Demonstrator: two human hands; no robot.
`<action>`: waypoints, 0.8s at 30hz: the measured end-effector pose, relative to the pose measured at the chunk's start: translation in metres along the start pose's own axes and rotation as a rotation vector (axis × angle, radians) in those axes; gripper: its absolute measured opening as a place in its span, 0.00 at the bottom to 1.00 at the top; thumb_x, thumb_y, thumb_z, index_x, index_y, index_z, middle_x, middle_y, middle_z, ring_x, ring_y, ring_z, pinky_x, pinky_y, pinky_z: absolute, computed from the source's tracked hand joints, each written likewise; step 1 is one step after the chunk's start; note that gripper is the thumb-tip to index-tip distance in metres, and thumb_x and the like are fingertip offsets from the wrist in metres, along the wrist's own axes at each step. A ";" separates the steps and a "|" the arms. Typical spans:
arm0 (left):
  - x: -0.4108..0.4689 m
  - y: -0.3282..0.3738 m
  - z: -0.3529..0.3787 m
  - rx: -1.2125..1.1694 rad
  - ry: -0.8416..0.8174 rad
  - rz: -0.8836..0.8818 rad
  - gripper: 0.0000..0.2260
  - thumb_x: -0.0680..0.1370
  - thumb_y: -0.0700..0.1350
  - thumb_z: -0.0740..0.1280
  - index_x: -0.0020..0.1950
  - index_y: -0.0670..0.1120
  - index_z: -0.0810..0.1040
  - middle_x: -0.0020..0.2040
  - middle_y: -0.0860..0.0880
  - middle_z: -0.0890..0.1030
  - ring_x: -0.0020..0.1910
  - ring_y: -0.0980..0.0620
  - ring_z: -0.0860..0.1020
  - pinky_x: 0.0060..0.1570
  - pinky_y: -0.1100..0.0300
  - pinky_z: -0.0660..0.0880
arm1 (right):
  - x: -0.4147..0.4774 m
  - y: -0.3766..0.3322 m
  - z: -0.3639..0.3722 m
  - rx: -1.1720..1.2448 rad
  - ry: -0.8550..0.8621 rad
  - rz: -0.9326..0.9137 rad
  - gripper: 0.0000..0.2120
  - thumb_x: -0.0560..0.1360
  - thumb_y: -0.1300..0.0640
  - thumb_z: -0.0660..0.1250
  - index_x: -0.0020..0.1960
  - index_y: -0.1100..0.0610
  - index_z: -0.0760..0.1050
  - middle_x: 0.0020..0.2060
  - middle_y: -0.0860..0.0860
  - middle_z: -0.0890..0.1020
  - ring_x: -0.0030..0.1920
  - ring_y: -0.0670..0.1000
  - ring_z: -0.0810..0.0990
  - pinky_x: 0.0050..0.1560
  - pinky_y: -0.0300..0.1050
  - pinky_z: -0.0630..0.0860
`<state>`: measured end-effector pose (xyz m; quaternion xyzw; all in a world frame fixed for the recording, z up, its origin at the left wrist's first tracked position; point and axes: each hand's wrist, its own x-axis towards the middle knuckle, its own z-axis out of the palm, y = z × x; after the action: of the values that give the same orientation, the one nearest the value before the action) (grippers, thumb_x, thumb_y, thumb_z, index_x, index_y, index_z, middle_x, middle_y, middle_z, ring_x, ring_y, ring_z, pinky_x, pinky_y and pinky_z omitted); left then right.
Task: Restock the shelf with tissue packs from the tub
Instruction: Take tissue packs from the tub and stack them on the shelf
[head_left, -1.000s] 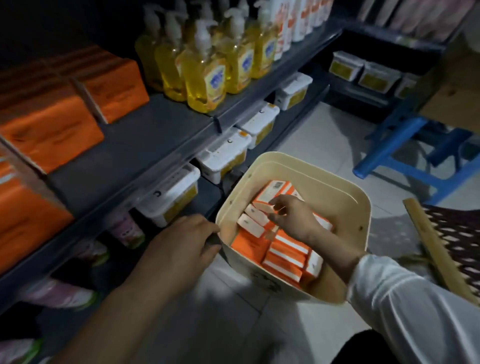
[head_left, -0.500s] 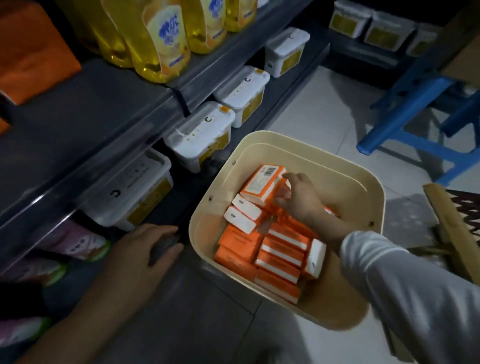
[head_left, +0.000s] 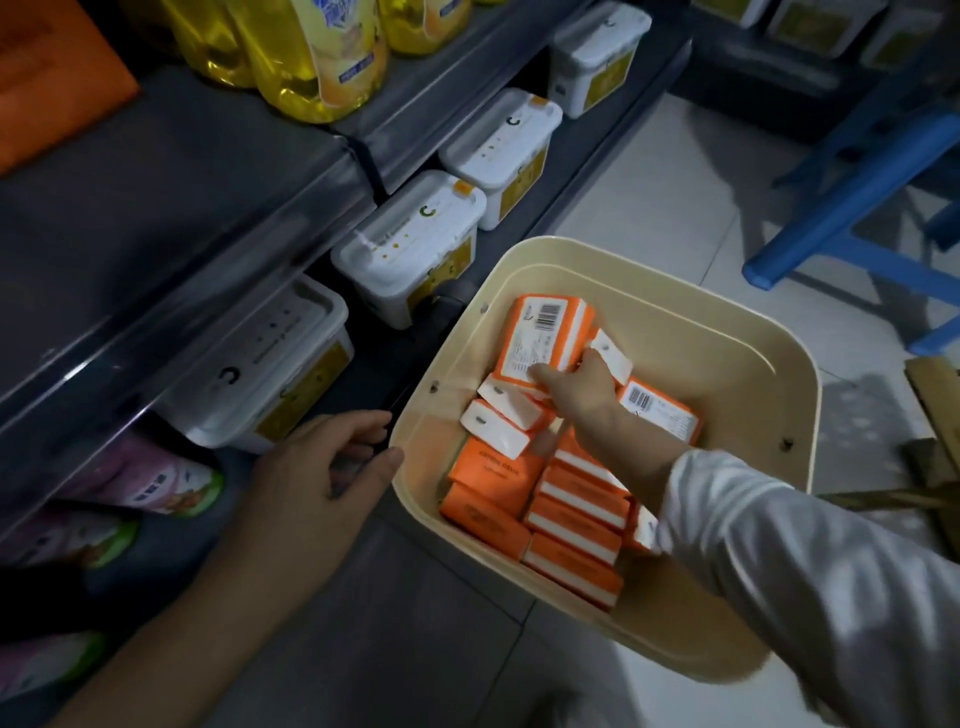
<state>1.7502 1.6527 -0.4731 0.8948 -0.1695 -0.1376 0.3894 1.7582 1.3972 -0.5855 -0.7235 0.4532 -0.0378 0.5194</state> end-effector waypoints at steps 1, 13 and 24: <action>0.001 0.003 0.001 -0.062 -0.010 -0.022 0.14 0.74 0.47 0.68 0.59 0.54 0.76 0.50 0.61 0.77 0.50 0.71 0.74 0.41 0.81 0.68 | -0.012 -0.004 -0.006 0.010 -0.013 -0.075 0.19 0.70 0.59 0.72 0.58 0.60 0.71 0.53 0.56 0.80 0.52 0.55 0.80 0.54 0.50 0.76; 0.008 0.038 -0.002 -0.848 -0.064 -0.557 0.14 0.73 0.50 0.67 0.57 0.48 0.76 0.50 0.47 0.84 0.48 0.49 0.83 0.43 0.54 0.77 | -0.101 -0.024 -0.035 -0.540 -0.084 -1.362 0.26 0.69 0.64 0.69 0.64 0.54 0.66 0.55 0.53 0.69 0.53 0.56 0.70 0.42 0.51 0.77; 0.013 0.013 -0.016 -0.755 0.248 -0.338 0.20 0.75 0.38 0.68 0.66 0.47 0.70 0.56 0.50 0.82 0.52 0.53 0.81 0.40 0.62 0.80 | -0.014 0.041 -0.022 -0.596 -0.290 -0.331 0.41 0.68 0.53 0.74 0.74 0.57 0.56 0.70 0.59 0.64 0.71 0.58 0.61 0.70 0.48 0.59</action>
<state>1.7649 1.6494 -0.4544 0.7146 0.0897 -0.1432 0.6788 1.7134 1.3896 -0.6015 -0.9044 0.2428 0.1154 0.3314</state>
